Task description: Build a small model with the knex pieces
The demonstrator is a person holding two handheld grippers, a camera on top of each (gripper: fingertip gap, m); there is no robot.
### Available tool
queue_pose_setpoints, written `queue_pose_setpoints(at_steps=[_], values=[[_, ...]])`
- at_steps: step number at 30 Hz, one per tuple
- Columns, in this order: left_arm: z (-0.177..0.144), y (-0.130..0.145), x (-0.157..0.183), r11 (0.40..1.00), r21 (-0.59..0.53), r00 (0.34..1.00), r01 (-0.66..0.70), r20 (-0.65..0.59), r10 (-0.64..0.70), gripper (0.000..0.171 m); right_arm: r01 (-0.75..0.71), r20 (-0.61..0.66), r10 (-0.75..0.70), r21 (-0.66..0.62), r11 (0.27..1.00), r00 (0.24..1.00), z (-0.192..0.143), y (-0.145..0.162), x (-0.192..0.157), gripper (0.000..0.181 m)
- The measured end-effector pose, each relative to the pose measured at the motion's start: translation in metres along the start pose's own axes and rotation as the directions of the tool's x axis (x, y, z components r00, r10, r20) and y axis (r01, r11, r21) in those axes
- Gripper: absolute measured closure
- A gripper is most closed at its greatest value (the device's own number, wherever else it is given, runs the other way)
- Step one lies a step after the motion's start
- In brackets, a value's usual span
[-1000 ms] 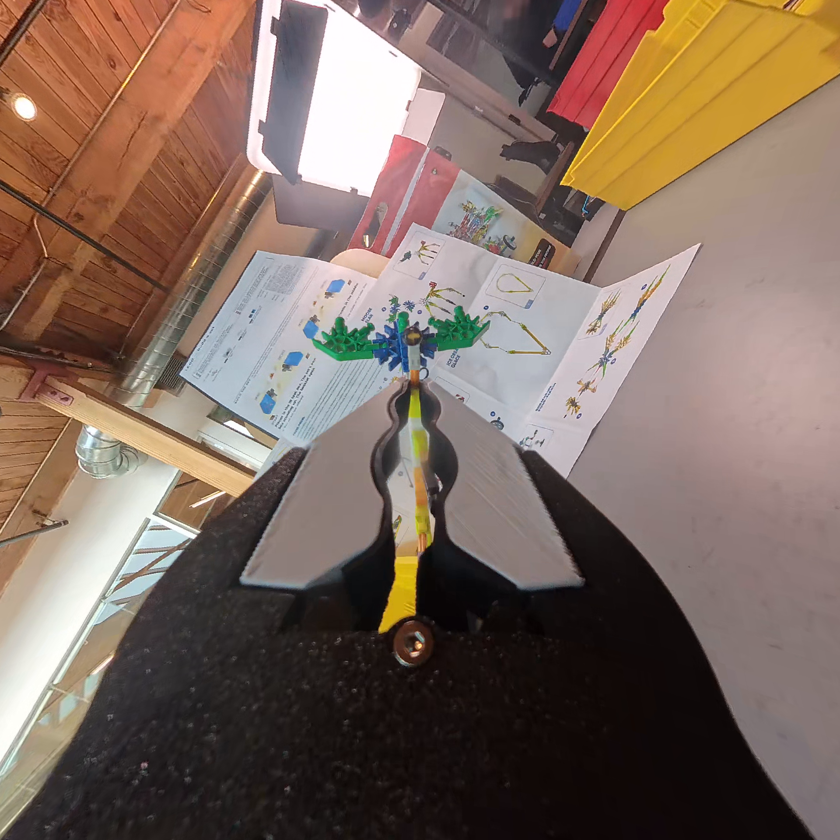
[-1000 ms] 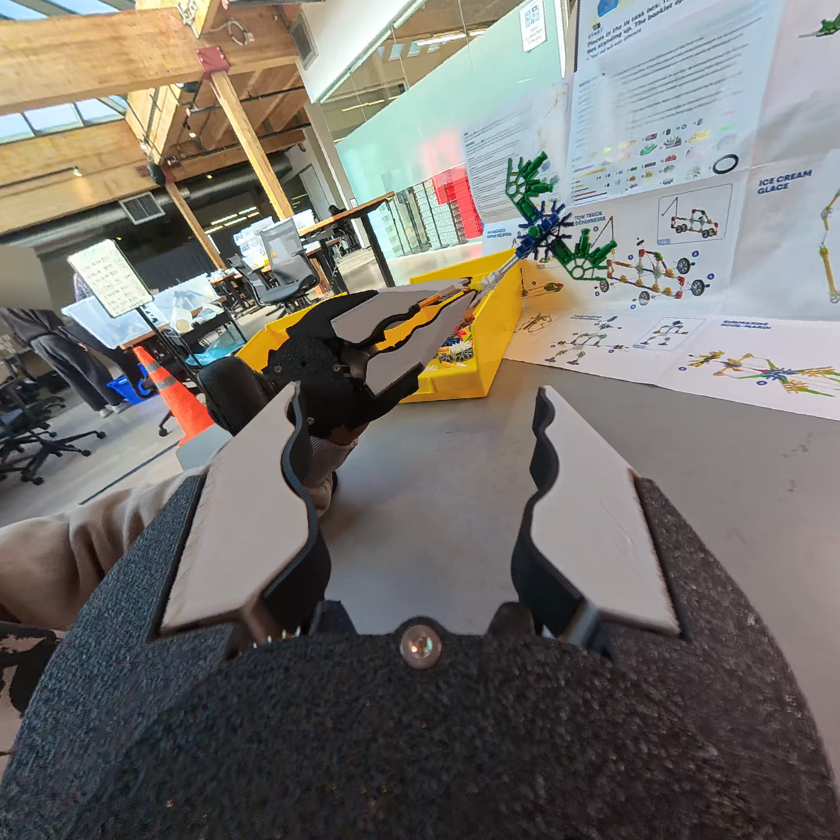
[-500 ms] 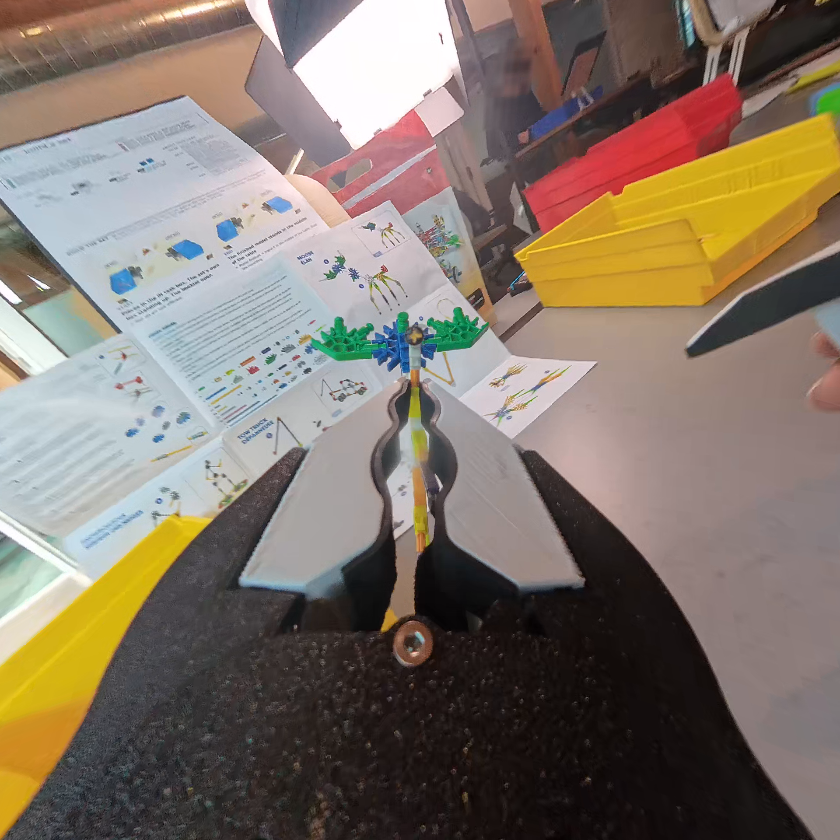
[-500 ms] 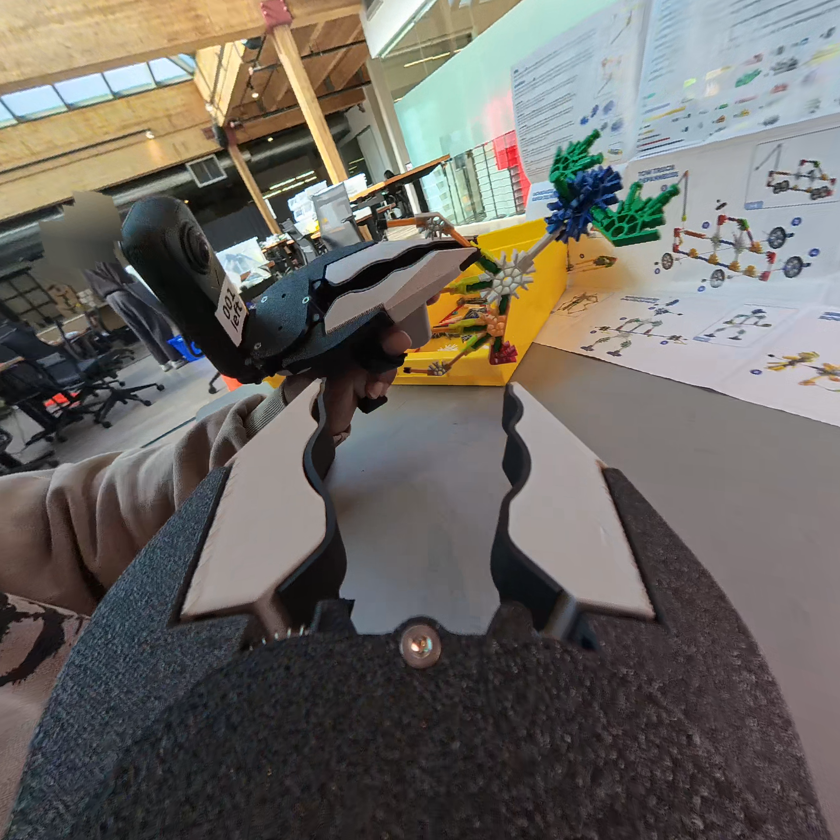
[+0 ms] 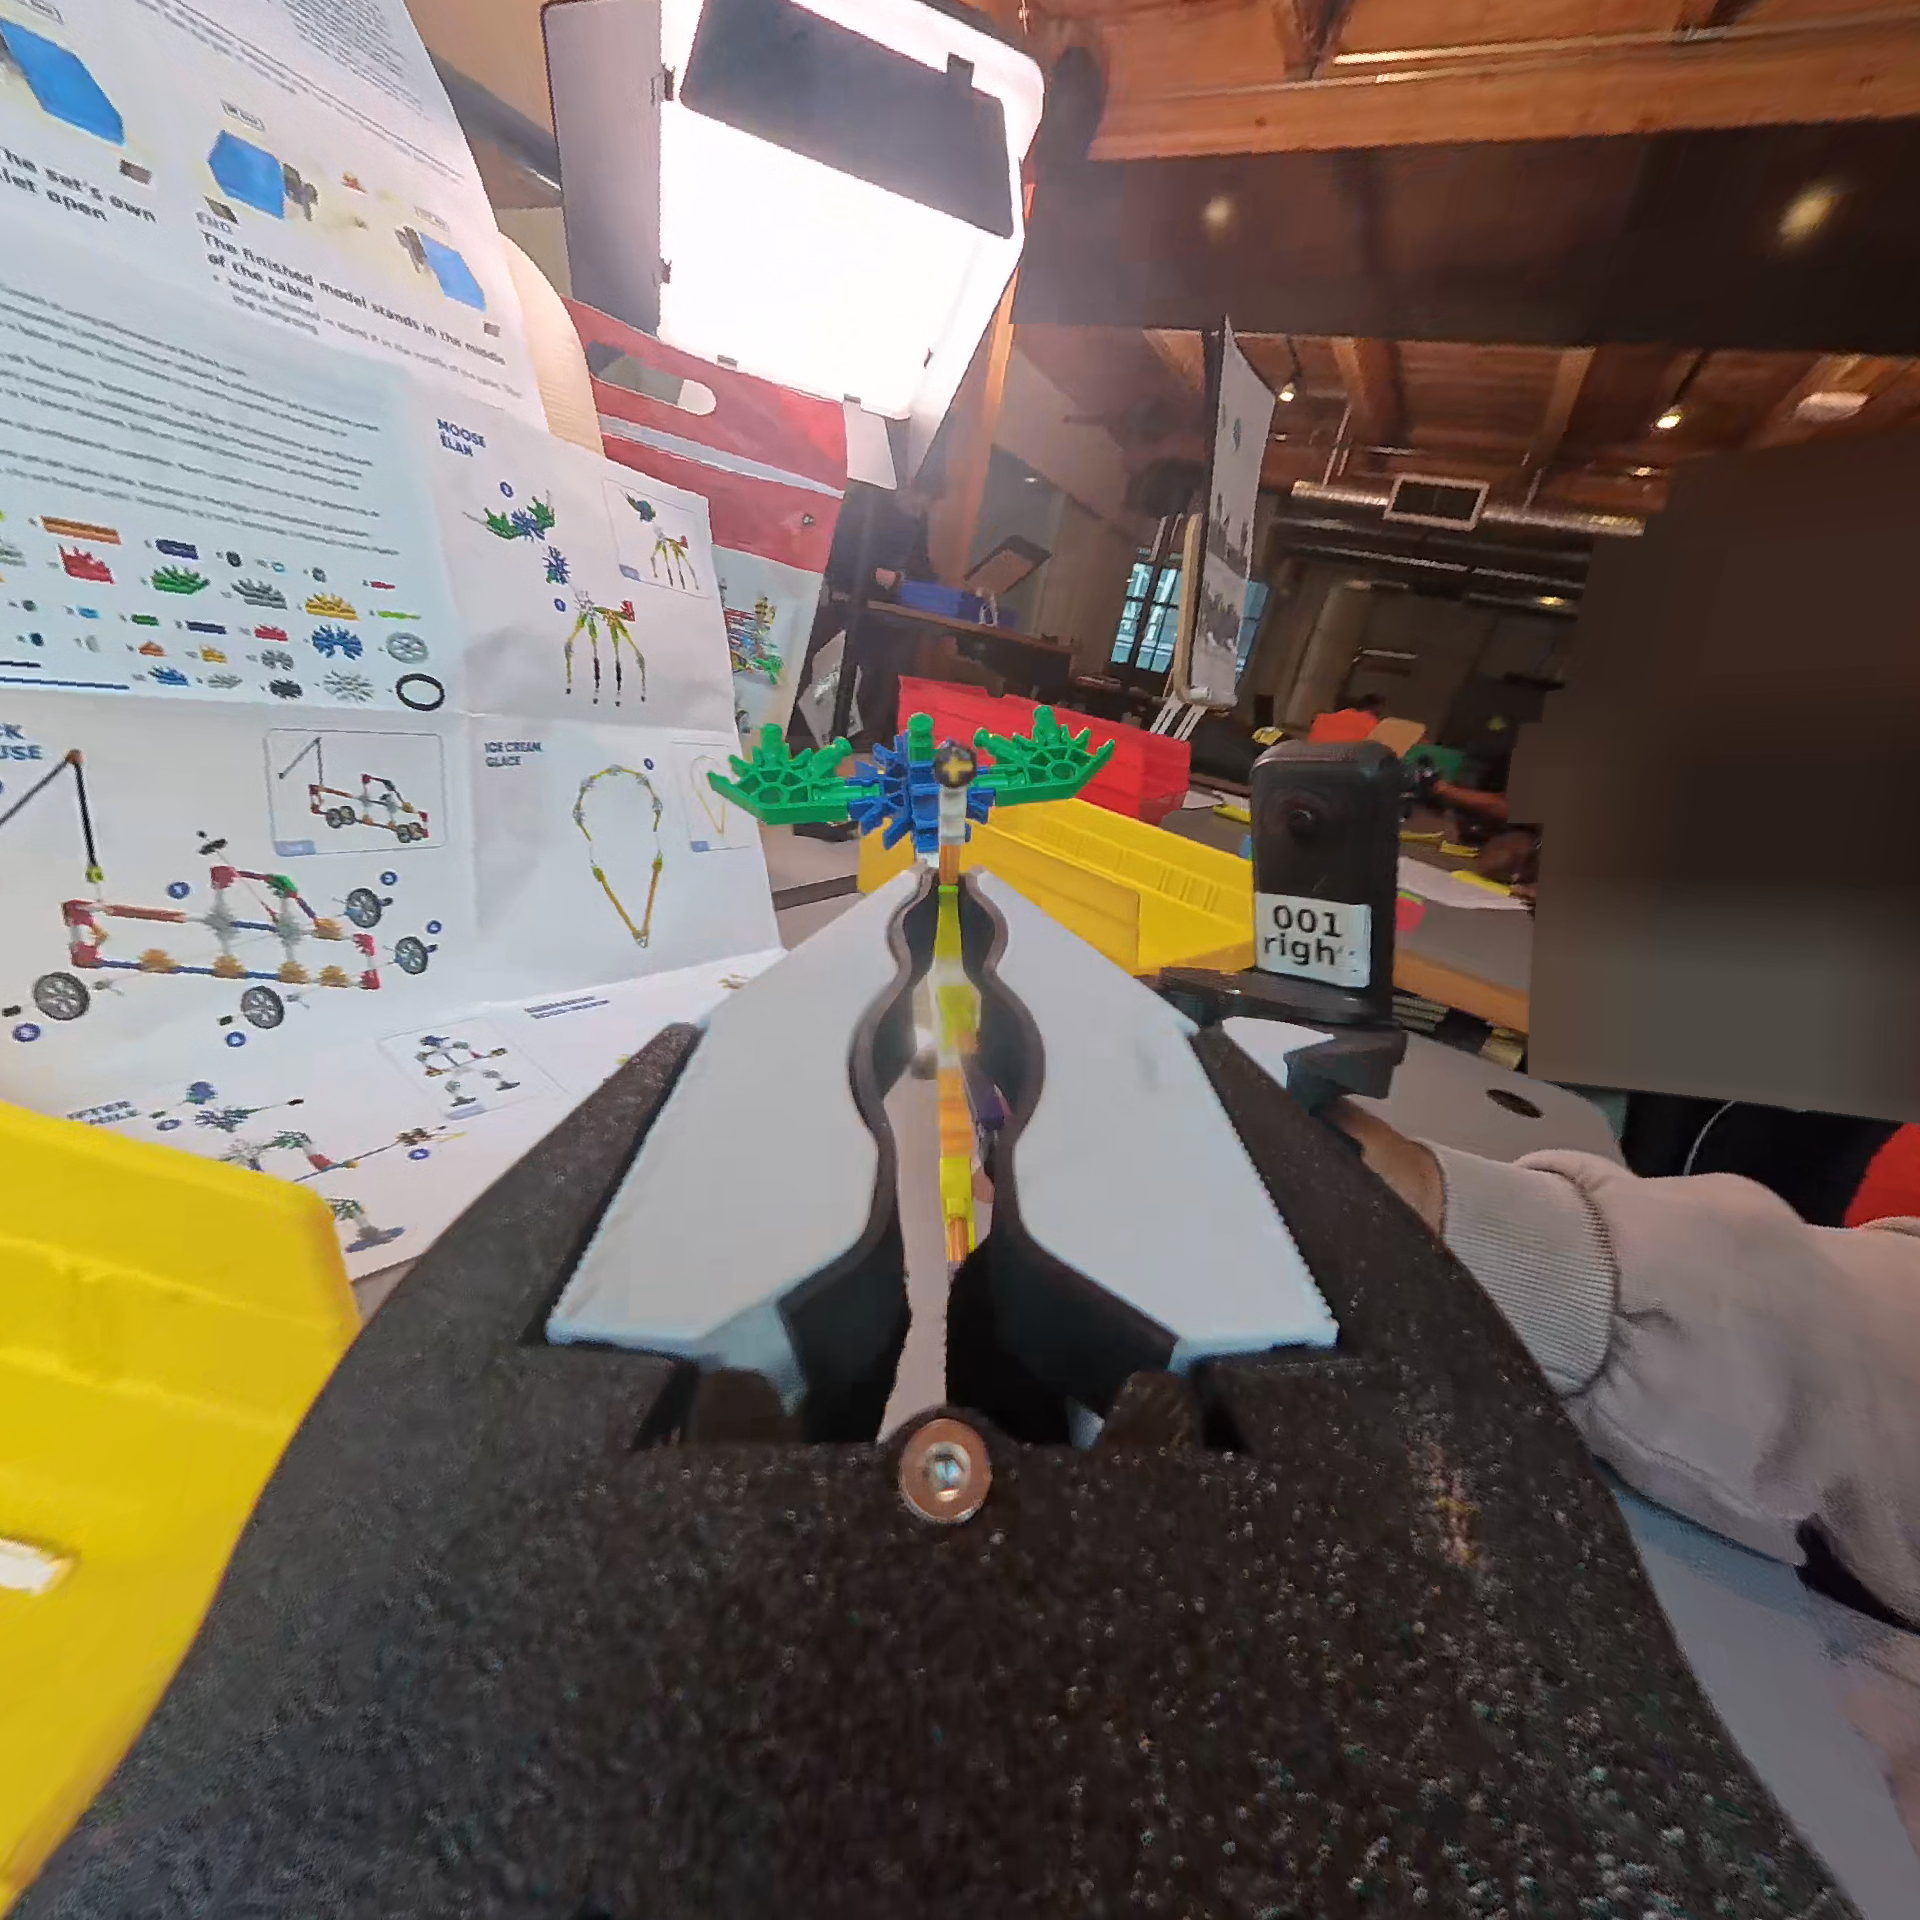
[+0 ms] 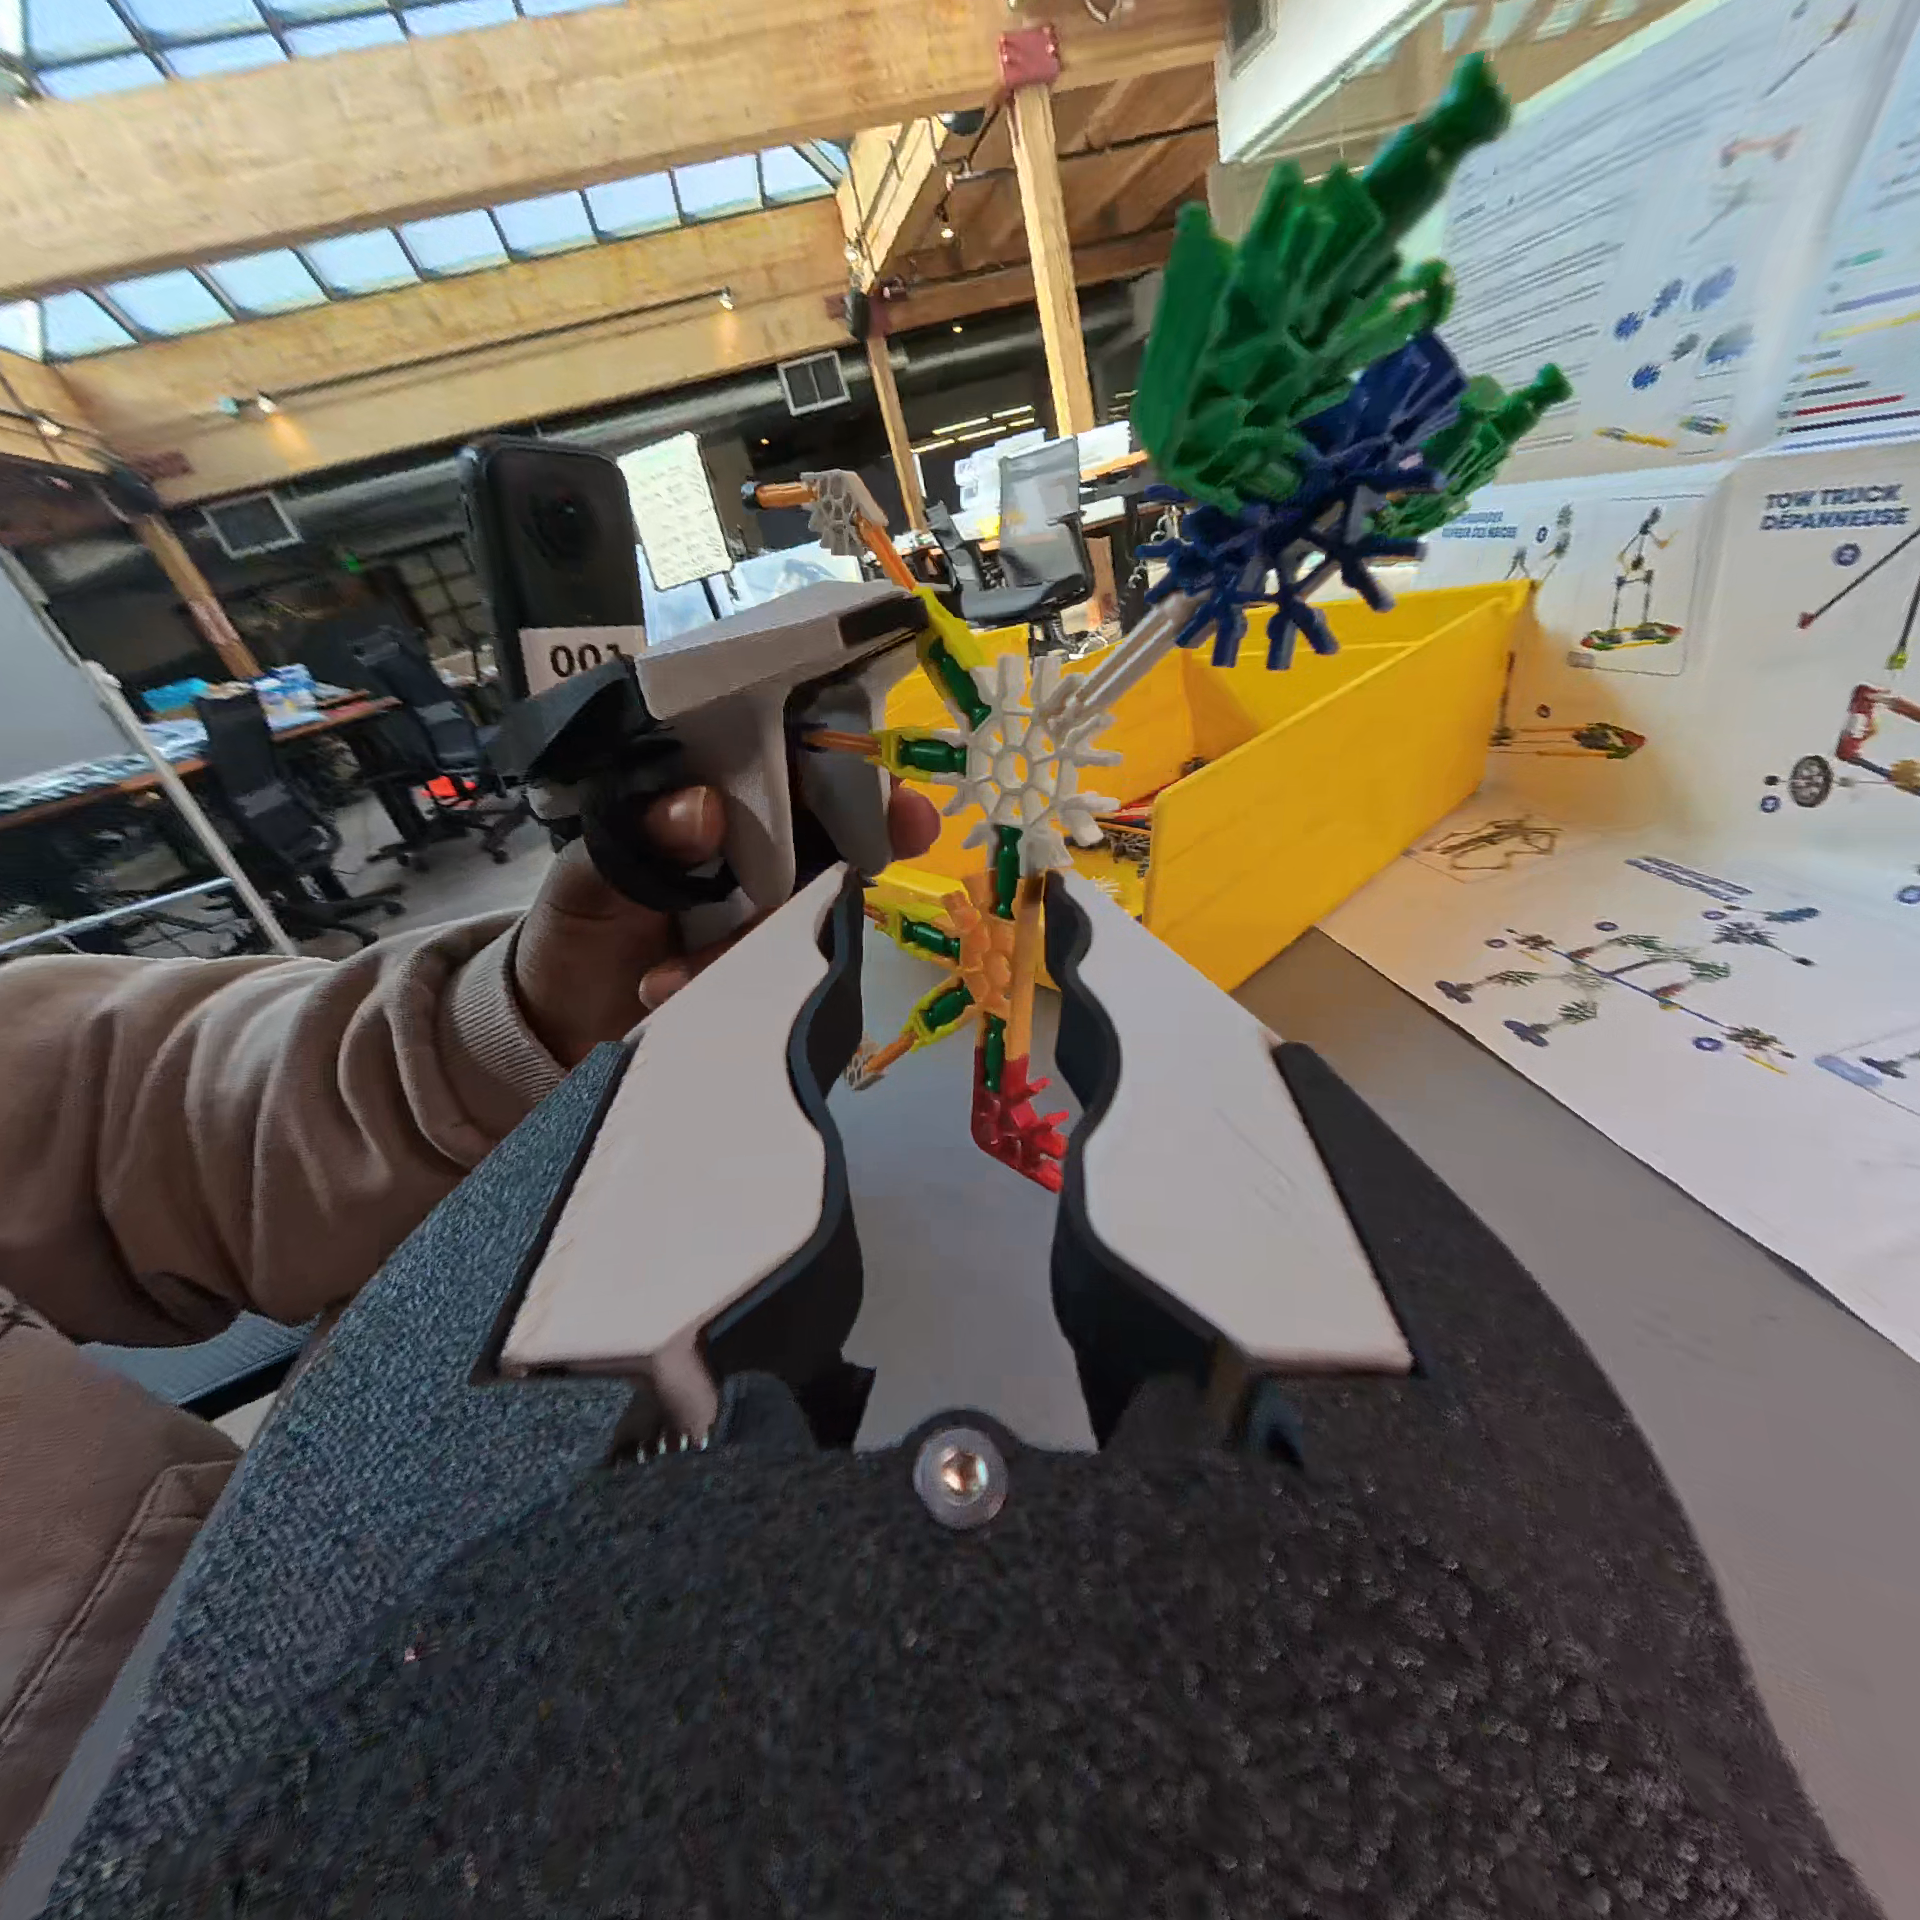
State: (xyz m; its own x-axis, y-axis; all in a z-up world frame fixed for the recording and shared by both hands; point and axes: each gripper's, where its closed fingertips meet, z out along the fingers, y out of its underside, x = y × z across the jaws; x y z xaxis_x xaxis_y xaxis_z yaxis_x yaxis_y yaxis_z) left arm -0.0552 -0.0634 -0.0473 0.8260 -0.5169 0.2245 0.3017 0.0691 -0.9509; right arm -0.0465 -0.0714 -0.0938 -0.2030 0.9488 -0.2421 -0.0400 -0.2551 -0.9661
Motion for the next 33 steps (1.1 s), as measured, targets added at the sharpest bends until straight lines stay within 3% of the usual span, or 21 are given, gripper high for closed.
queue_pose_setpoints(at_steps=[7, 11, 14, 17, 20, 24, 29, 33], values=[[-0.010, -0.022, -0.001, 0.969, 0.121, 0.972, 0.214, -0.123, -0.200, 0.169, -0.068, 0.133, 0.076, -0.062, 0.996, 0.988, -0.004, 0.005, -0.012, 0.165], [-0.016, -0.032, 0.001, 0.939, 0.162, 0.942, 0.302, -0.198, -0.269, 0.169, -0.114, 0.193, 0.116, -0.023, 0.993, 0.974, -0.006, -0.003, -0.022, 0.175], [-0.015, -0.032, 0.002, 0.945, 0.138, 0.941, 0.295, -0.213, -0.262, 0.168, -0.093, 0.179, 0.102, -0.062, 0.994, 0.979, -0.014, -0.010, -0.021, 0.175], [-0.011, -0.019, -0.005, 0.960, 0.045, 0.949, 0.276, -0.172, -0.265, 0.164, -0.082, 0.096, 0.096, -0.147, 0.986, 0.991, -0.030, -0.025, -0.006, 0.175], [-0.005, 0.003, -0.018, 0.980, -0.067, 0.980, 0.185, -0.067, -0.190, 0.144, -0.086, -0.031, 0.081, -0.214, 0.973, 0.996, -0.055, -0.054, 0.019, 0.176], [0.001, 0.026, -0.029, 0.980, -0.196, 0.994, -0.037, 0.093, 0.056, 0.126, -0.071, -0.187, -0.006, -0.404, 0.912, 0.982, -0.091, -0.071, 0.052, 0.177], [0.006, 0.041, -0.033, 0.926, -0.305, 0.925, -0.224, 0.232, 0.301, 0.105, -0.149, -0.334, -0.064, -0.574, 0.805, 0.940, -0.129, -0.070, 0.083, 0.177], [0.008, 0.045, -0.033, 0.900, -0.337, 0.880, -0.277, 0.287, 0.379, 0.098, -0.241, -0.426, -0.084, -0.651, 0.720, 0.901, -0.152, -0.057, 0.101, 0.177]])
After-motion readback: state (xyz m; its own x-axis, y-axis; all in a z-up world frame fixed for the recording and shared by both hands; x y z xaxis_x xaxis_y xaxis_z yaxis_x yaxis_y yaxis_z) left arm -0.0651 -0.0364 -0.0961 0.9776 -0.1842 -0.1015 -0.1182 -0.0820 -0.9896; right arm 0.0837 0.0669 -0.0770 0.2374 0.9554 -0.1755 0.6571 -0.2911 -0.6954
